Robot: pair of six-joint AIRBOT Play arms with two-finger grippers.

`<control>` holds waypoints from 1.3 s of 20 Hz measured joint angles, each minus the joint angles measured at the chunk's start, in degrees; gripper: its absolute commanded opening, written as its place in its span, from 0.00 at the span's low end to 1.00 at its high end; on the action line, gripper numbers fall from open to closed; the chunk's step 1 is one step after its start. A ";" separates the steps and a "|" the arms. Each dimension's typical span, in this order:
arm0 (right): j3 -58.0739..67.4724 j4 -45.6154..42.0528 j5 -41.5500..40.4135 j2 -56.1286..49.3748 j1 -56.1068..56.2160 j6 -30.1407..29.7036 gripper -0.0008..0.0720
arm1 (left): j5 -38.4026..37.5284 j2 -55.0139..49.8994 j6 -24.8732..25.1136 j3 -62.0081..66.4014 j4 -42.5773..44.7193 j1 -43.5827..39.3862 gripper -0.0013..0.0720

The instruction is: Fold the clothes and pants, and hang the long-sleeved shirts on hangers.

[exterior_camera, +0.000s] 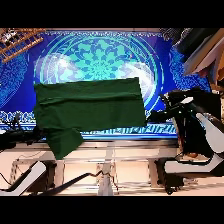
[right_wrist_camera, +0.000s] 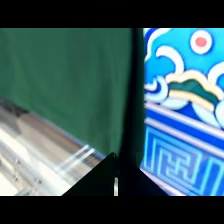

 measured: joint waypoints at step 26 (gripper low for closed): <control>41.44 2.99 -16.98 -17.94 9.60 14.56 0.79 | 11.54 -26.10 10.84 23.76 -61.61 -9.88 0.79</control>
